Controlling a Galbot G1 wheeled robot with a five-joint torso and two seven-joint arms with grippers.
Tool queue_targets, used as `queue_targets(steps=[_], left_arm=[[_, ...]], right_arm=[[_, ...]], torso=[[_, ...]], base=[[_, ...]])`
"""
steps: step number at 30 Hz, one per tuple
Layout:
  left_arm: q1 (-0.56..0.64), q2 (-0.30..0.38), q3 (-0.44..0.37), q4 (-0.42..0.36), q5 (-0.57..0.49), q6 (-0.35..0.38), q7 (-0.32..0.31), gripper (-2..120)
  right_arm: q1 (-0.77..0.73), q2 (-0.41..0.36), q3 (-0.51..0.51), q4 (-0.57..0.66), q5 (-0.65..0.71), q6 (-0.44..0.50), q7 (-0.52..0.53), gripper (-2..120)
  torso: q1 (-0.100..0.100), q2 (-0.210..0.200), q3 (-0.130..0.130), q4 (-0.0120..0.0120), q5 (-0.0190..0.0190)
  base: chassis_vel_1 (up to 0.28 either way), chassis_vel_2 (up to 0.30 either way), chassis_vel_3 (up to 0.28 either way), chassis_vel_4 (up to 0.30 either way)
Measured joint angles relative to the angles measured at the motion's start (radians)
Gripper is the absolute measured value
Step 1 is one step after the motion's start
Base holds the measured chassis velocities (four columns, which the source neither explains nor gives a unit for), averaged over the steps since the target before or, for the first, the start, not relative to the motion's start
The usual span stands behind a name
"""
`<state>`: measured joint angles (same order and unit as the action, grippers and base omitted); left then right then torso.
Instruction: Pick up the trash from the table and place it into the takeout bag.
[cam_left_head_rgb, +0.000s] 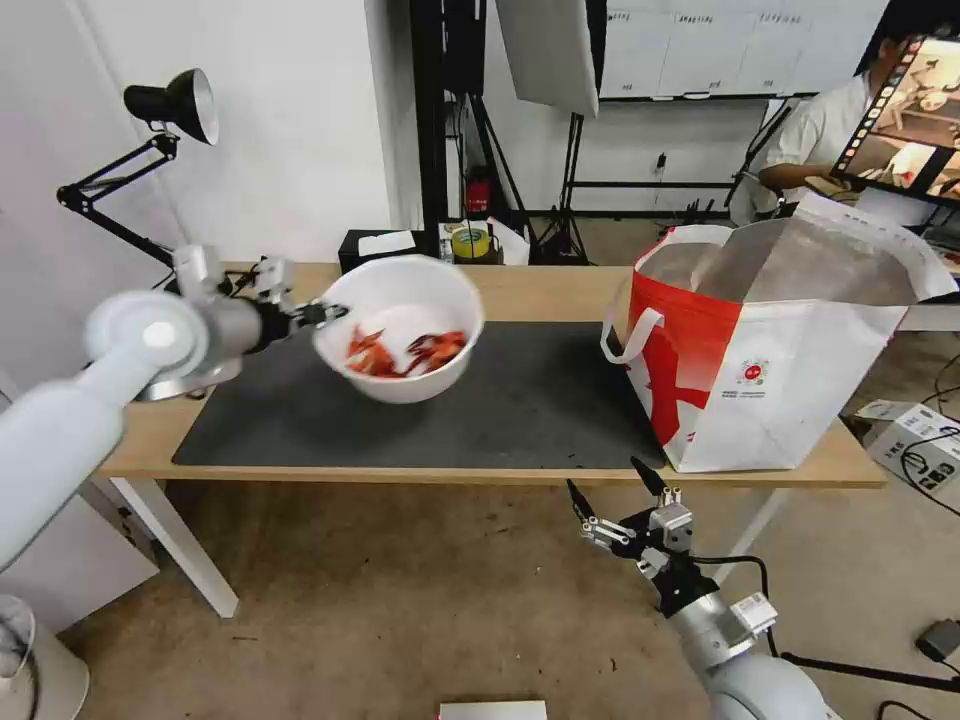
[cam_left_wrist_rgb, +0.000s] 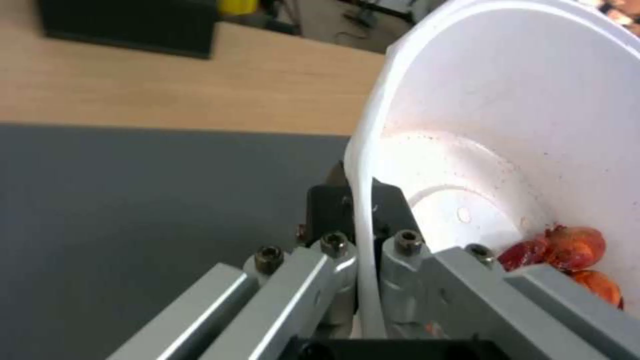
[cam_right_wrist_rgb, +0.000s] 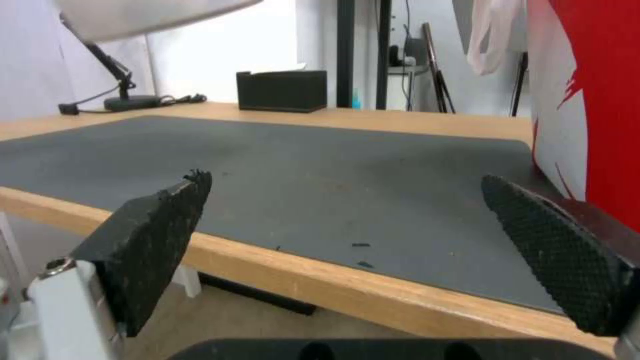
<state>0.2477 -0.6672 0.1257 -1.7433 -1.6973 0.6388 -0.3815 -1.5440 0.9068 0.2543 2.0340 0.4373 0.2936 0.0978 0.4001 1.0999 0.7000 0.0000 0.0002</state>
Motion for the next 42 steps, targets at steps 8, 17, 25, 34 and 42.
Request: queue_targets(steps=[8, 17, 25, 34, 42], left_arm=[[-0.24, -0.124, 0.171, 0.073, -0.056, -0.015, -0.035, 0], [-0.411, -0.286, 0.269, 0.2, -0.077, -0.019, -0.035, 0], [-0.441, -0.44, 0.292, 0.274, -0.071, -0.029, -0.048, 0], [-0.454, -0.574, 0.268, 0.399, -0.068, -0.057, -0.074, 0], [-0.459, -0.702, 0.246, 0.511, -0.042, -0.073, -0.086, 0]], right_arm=[[0.0, 0.0, 0.0, 0.0, 0.0, 0.0, 0.0, 100], [0.0, 0.0, 0.0, 0.0, 0.0, 0.0, 0.0, 100], [0.0, 0.0, 0.0, 0.0, 0.0, 0.0, 0.0, 100], [0.0, 0.0, 0.0, 0.0, 0.0, 0.0, 0.0, 100], [0.0, 0.0, 0.0, 0.0, 0.0, 0.0, 0.0, 100]], torso=[[0.0, 0.0, 0.0, 0.0, 0.0002], [0.0, 0.0, 0.0, 0.0001, 0.0], [0.0, 0.0, 0.0, -0.0001, 0.0001], [0.0, 0.0, 0.0, 0.0, 0.0], [0.0, 0.0, 0.0, 0.0, 0.0]], base=[[0.0, 0.0, 0.0, 0.0], [0.0, 0.0, 0.0, 0.0], [0.0, 0.0, 0.0, 0.0], [0.0, 0.0, 0.0, 0.0], [0.0, 0.0, 0.0, 0.0]])
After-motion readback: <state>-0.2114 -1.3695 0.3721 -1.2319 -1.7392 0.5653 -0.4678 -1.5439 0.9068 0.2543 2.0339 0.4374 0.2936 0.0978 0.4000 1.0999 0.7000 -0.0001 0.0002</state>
